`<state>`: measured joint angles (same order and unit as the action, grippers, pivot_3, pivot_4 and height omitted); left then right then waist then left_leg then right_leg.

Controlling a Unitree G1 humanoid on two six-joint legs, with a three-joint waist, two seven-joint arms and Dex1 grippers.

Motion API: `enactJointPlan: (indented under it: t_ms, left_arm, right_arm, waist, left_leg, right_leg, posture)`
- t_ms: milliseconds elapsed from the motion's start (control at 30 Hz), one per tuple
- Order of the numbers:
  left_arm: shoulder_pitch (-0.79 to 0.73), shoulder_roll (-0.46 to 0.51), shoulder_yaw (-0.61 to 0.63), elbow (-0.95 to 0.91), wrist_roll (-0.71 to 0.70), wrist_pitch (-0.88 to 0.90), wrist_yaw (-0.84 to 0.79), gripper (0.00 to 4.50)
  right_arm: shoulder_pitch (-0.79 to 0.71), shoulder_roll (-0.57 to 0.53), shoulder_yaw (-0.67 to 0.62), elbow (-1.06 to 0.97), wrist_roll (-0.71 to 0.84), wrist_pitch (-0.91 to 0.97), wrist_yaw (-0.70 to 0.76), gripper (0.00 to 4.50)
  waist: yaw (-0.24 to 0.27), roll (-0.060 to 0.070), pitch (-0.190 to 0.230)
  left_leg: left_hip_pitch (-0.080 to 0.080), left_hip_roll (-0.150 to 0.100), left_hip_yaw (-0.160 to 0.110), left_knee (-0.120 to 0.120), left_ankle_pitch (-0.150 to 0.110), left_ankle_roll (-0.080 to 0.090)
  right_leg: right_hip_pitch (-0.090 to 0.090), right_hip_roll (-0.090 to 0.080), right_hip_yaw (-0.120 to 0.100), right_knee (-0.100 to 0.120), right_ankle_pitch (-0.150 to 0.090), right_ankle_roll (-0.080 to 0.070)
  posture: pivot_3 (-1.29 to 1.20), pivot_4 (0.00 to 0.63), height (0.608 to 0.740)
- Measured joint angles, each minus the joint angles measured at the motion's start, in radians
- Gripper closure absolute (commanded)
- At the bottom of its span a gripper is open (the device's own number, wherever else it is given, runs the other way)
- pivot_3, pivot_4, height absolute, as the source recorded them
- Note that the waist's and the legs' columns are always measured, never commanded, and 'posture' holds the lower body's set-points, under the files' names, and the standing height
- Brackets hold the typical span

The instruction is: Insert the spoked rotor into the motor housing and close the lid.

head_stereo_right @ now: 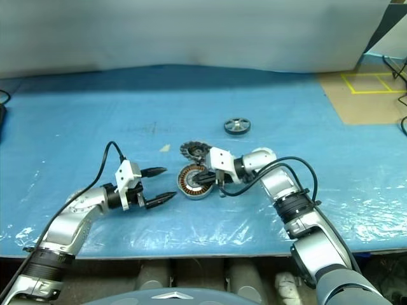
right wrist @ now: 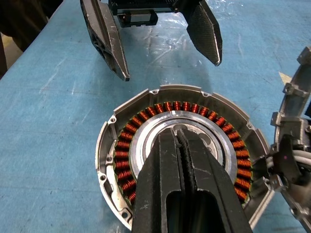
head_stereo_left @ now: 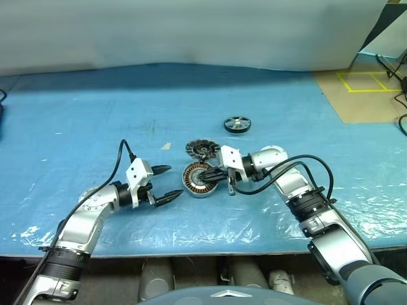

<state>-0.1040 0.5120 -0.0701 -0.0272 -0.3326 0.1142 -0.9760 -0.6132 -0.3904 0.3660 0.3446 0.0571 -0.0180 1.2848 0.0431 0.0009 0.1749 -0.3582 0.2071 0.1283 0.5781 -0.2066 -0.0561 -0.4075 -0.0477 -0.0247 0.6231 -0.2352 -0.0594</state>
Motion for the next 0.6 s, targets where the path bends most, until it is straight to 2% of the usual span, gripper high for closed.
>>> enactJointPlan:
  t_ms: [200,400,600]
  left_arm:
    - [0.029,0.008,0.0,-0.113,-0.01,0.062,0.03,0.0]
    - [0.029,0.01,-0.004,-0.279,-0.04,0.193,0.089,0.0]
    - [-0.024,0.008,-0.011,-0.305,-0.051,0.274,0.118,0.0]
  right_arm:
    - [0.0,-0.01,0.001,-0.022,-0.005,0.001,0.002,4.47]
    - [-0.021,-0.058,-0.004,-0.14,0.003,0.027,0.02,4.47]
    - [-0.016,-0.084,-0.004,-0.134,0.0,0.012,0.02,4.47]
  waist:
    - [0.0,0.0,0.0]
    - [-0.001,0.0,0.0]
    - [0.0,0.0,0.0]
  left_leg:
    - [0.0,0.0,0.0,0.0,0.0,0.0]
    - [0.0,0.0,0.0,0.0,0.0,0.0]
    - [0.0,0.0,0.0,0.0,0.001,-0.001]
  right_leg:
    - [0.0,0.0,0.0,0.0,0.0,0.0]
    - [0.0,0.0,0.0,0.0,0.0,0.0]
    - [0.0,0.0,0.0,0.0,0.0,0.0]
  posture:
    - [0.0,0.15,0.74]
    - [0.0,0.15,0.74]
    - [0.0,0.15,0.74]
